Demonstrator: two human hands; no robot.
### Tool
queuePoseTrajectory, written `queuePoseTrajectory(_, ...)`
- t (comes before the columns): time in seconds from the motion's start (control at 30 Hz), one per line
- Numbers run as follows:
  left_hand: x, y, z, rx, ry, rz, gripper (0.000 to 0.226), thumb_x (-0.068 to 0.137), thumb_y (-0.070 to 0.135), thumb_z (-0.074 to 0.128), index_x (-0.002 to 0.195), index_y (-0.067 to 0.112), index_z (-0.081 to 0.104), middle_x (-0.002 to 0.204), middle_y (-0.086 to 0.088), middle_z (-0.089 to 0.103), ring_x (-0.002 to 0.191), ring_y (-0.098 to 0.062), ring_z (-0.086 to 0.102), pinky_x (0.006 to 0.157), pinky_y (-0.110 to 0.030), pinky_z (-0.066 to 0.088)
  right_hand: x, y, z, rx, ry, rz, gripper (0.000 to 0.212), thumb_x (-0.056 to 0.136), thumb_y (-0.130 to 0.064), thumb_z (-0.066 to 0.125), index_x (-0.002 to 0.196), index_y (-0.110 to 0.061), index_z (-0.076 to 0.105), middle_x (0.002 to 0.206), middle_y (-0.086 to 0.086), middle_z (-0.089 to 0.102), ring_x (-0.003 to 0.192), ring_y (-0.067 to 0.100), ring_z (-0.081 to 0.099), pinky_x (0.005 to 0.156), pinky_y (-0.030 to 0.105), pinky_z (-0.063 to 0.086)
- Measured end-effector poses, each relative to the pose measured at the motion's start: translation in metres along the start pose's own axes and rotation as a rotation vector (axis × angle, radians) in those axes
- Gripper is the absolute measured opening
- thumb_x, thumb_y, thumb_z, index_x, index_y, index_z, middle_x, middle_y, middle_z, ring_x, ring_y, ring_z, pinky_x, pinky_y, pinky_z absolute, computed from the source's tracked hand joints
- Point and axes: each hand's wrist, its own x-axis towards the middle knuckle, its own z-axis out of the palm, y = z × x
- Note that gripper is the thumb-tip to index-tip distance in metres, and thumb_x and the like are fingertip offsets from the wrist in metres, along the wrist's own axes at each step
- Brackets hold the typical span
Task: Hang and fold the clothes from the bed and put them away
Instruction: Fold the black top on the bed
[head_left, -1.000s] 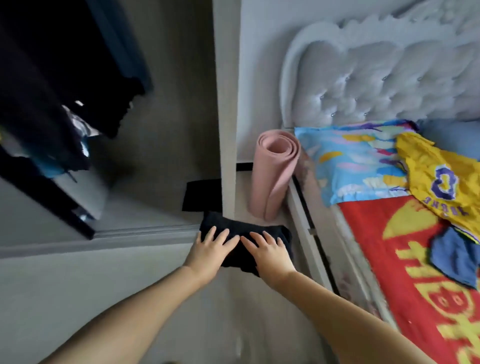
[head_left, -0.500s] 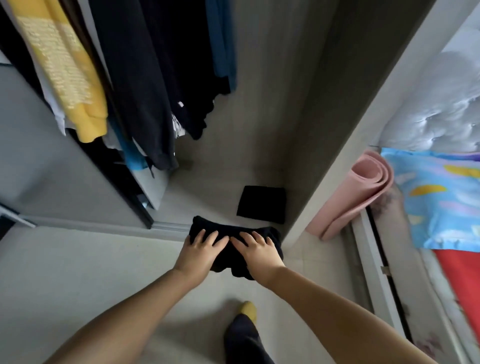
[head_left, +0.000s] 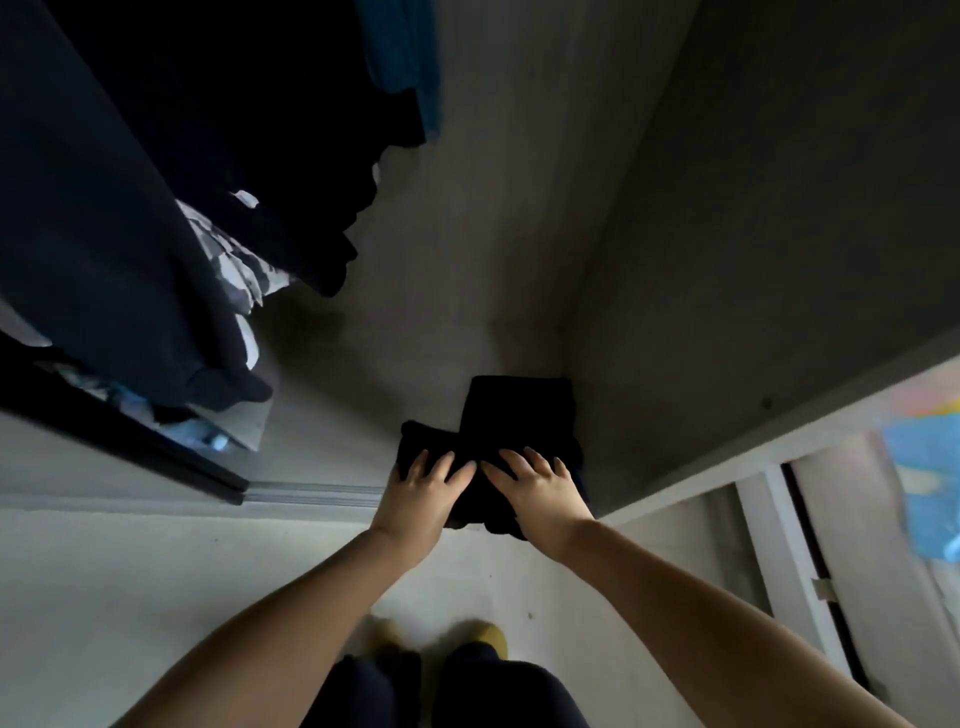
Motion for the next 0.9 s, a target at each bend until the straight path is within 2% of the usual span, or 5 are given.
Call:
queuePoseTrajectory(0.1, 0.047, -0.013, 0.036, 0.007, -0.058, -0.004, 0.083, 0.03, 0.022, 0.096, 0.11, 0.022, 0.073, 0.104, -0.007, 0.071, 0.09, -0.033, 0.07, 0.065, -0.041, 0.059, 0.05, 0.019, 0.027, 0.004, -0.006, 0.045, 0.071, 0.095, -0.021, 0.051, 0.153, -0.03, 0.01, 0.159, 0.003, 0.01, 0.146, 0.031, 0.01, 0.115, 0.053, 0.017)
queuePoseTrajectory(0.23, 0.13, -0.037, 0.105, 0.0, -0.167, 0.016, 0.078, 0.089, 0.015, 0.057, 0.152, 0.028, 0.013, 0.157, -0.005, 0.019, 0.142, -0.032, 0.022, 0.111, -0.047, 0.031, 0.127, 0.054, 0.065, -0.001, 0.002, 0.111, 0.076, 0.092, -0.025, 0.056, 0.153, -0.031, 0.011, 0.16, 0.002, 0.01, 0.146, 0.03, 0.011, 0.115, 0.052, 0.017)
queuePoseTrajectory(0.4, 0.229, -0.047, 0.143, 0.01, -0.057, 0.05, 0.072, 0.094, 0.018, 0.048, 0.152, 0.027, 0.006, 0.158, -0.005, 0.015, 0.143, -0.033, 0.017, 0.113, -0.047, 0.025, 0.197, 0.116, 0.078, -0.064, 0.16, 0.143, 0.064, 0.097, -0.023, 0.042, 0.153, -0.029, 0.013, 0.159, 0.004, 0.014, 0.145, 0.031, 0.013, 0.115, 0.053, 0.019)
queuePoseTrajectory(0.63, 0.338, -0.031, 0.224, -0.006, 0.115, 0.094, 0.073, 0.094, 0.024, 0.042, 0.153, 0.027, -0.002, 0.161, -0.006, 0.003, 0.147, -0.035, 0.001, 0.116, -0.057, 0.006, 0.269, 0.19, 0.141, -0.125, 0.439, 0.273, 0.066, 0.094, -0.025, 0.046, 0.152, -0.032, 0.017, 0.16, 0.004, 0.014, 0.147, 0.035, 0.002, 0.109, 0.066, -0.008)
queuePoseTrajectory(0.9, 0.337, 0.003, 0.412, -0.047, -0.1, 0.114, 0.096, 0.092, 0.006, 0.045, 0.142, 0.036, -0.031, 0.154, 0.003, -0.033, 0.139, -0.034, -0.03, 0.11, -0.065, 0.009, 0.305, 0.202, 0.328, 0.122, 0.149, 0.424, 0.086, 0.094, -0.008, 0.043, 0.144, -0.054, -0.012, 0.158, -0.007, -0.023, 0.136, 0.036, -0.036, 0.107, 0.069, -0.008)
